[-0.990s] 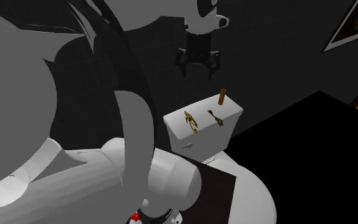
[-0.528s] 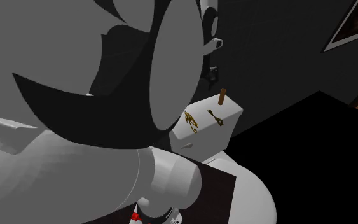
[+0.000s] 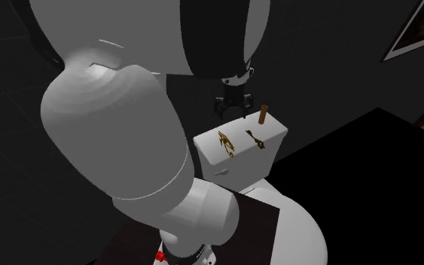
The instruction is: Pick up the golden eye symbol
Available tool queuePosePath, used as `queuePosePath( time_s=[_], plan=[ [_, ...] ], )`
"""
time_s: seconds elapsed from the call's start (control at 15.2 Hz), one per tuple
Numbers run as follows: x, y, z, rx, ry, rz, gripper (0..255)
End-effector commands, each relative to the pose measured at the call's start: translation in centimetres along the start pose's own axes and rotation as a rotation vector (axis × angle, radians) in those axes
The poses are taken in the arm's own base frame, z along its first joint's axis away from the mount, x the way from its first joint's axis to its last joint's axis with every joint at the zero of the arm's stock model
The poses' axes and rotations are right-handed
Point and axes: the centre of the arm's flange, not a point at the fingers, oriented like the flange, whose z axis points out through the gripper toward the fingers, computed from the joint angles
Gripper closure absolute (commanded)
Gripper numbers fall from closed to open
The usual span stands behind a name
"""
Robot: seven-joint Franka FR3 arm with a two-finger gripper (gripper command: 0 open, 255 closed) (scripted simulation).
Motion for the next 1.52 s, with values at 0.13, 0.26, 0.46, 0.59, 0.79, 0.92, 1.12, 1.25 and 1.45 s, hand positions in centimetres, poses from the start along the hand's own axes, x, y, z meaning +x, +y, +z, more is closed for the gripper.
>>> queuePosePath(
  time_s=[0.13, 0.26, 0.46, 0.59, 0.79, 0.92, 1.12, 1.25, 1.45],
  plan=[
    [2.8, 0.0, 4.8, -0.003, -0.019, -0.109, 0],
    [4.1, -0.1, 7.2, -0.004, -0.029, -0.163, 0],
    [6.0, -0.3, 10.7, -0.005, -0.044, -0.244, 0],
    [7.2, -0.6, 13.1, -0.007, -0.054, -0.297, 0],
    [9.0, -1.0, 16.6, -0.008, -0.068, -0.375, 0],
    [9.0, -1.1, 17.7, -0.008, -0.068, -0.375, 0],
    [9.2, -1.1, 19.3, -0.008, -0.068, -0.375, 0],
    [9.3, -1.1, 20.3, -0.008, -0.068, -0.375, 0],
    [9.3, -1.1, 20.6, -0.008, -0.068, -0.375, 255]
  ],
)
